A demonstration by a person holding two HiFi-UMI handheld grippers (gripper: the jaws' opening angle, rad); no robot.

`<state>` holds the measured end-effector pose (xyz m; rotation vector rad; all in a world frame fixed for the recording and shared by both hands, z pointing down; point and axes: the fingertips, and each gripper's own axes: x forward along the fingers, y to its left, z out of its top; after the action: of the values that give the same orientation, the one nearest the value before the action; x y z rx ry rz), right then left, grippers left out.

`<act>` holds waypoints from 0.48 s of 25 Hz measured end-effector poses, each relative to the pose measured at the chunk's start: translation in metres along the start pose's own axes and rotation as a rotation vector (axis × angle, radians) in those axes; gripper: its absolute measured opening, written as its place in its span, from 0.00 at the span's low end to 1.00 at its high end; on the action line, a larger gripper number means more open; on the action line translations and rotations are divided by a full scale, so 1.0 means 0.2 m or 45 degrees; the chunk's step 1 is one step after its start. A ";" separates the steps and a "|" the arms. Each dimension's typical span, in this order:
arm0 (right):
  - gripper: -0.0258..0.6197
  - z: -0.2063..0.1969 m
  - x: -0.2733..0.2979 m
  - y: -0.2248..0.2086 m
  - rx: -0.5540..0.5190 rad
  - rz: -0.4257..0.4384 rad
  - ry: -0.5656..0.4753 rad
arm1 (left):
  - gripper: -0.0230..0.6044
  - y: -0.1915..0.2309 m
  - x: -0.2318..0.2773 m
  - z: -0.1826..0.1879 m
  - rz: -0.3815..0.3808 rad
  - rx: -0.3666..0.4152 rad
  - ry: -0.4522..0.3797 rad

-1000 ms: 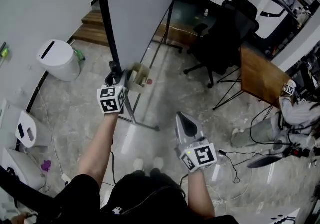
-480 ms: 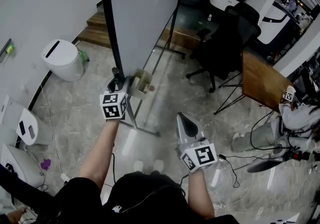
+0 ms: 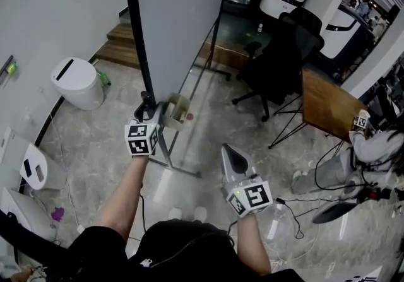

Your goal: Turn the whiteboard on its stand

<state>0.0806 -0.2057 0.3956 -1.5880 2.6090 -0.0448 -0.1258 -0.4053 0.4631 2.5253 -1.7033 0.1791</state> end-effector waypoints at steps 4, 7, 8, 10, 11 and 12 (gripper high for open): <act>0.05 -0.02 -0.01 0.00 0.004 -0.013 0.004 | 0.43 -0.02 -0.06 0.08 -0.029 0.031 -0.049; 0.05 -0.03 -0.03 -0.01 0.005 -0.022 0.008 | 0.44 -0.04 -0.12 0.18 -0.045 0.035 -0.111; 0.05 -0.03 -0.04 -0.02 0.010 -0.031 0.009 | 0.43 -0.04 -0.14 0.21 -0.049 0.039 -0.130; 0.05 -0.03 -0.06 -0.03 0.015 -0.050 0.010 | 0.44 -0.05 -0.18 0.29 -0.047 0.042 -0.165; 0.05 -0.03 -0.07 -0.03 0.015 -0.058 0.010 | 0.44 -0.05 -0.20 0.33 -0.042 0.048 -0.186; 0.05 -0.04 -0.08 -0.04 0.015 -0.066 0.009 | 0.44 -0.05 -0.22 0.37 -0.037 0.060 -0.209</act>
<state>0.0941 -0.1957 0.4042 -1.6542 2.5681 -0.0694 -0.1289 -0.3711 0.3828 2.6646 -1.7363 0.0106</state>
